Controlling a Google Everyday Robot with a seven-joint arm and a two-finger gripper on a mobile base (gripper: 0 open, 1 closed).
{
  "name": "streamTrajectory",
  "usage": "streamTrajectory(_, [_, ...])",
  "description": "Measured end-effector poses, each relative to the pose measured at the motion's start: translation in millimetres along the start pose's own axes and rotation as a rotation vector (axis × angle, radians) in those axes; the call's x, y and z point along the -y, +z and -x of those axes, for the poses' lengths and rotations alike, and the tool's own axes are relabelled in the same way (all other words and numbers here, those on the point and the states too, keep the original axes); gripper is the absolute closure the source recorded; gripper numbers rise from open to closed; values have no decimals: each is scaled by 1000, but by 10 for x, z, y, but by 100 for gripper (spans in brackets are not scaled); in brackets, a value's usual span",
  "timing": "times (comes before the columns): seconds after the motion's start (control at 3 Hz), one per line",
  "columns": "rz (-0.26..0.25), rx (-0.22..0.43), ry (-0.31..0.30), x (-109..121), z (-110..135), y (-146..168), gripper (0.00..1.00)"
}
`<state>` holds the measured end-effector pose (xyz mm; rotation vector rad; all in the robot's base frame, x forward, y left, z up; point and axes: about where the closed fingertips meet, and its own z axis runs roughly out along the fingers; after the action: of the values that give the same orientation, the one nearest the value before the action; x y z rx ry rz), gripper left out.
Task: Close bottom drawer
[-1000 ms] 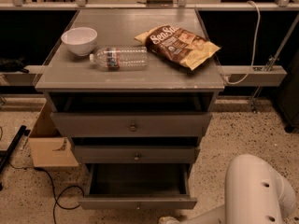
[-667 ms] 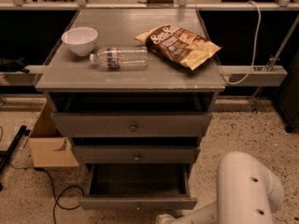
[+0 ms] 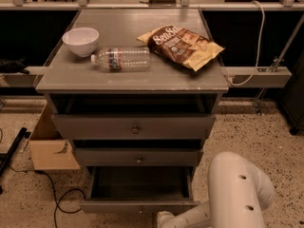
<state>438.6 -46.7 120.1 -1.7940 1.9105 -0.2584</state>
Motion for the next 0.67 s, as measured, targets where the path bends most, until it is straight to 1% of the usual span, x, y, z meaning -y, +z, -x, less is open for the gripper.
streamTrajectory(0.33, [-34,-45,-18,296,-129,75,100])
streamTrajectory(0.67, [-48,-69,-36,442,-197,45,100])
